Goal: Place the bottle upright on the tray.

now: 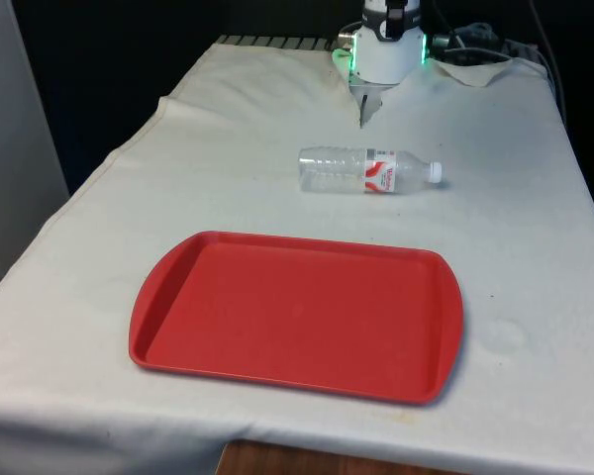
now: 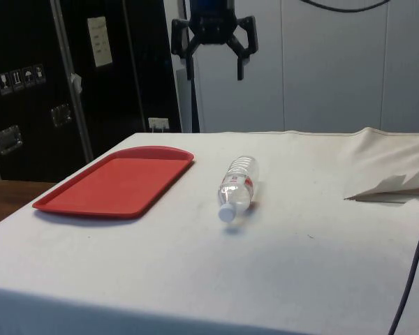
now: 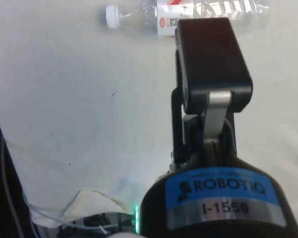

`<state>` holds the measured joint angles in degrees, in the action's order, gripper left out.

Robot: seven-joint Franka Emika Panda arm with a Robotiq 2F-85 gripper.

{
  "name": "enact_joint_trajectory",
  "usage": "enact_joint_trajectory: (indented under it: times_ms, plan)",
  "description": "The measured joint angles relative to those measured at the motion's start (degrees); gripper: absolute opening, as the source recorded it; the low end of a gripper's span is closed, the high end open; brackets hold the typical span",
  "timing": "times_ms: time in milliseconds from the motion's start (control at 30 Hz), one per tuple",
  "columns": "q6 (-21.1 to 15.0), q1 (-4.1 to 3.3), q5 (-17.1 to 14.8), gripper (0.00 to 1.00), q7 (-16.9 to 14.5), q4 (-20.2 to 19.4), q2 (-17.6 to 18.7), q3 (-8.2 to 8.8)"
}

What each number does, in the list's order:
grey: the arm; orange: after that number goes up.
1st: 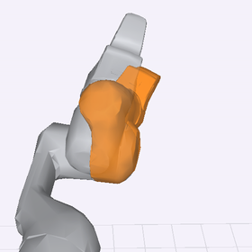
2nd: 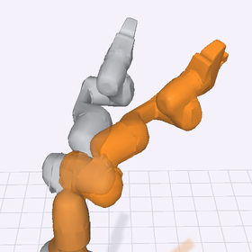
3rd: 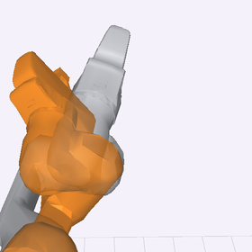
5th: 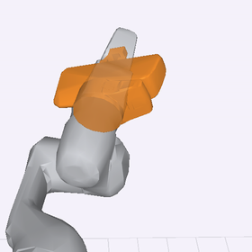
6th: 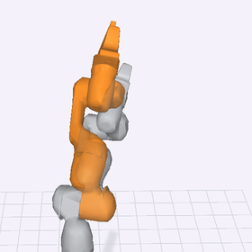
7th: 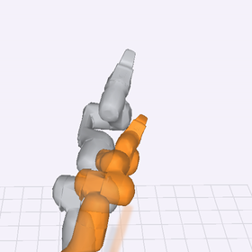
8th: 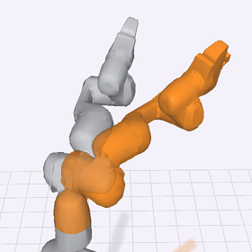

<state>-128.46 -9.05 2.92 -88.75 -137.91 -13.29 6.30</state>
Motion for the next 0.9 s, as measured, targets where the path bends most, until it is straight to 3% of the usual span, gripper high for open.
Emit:
enact_joint_trajectory:
  times_ms: [900]
  plan:
    - [-2.4,0.0,-0.1,1.0,-0.2,-0.7,5.4,-0.57]
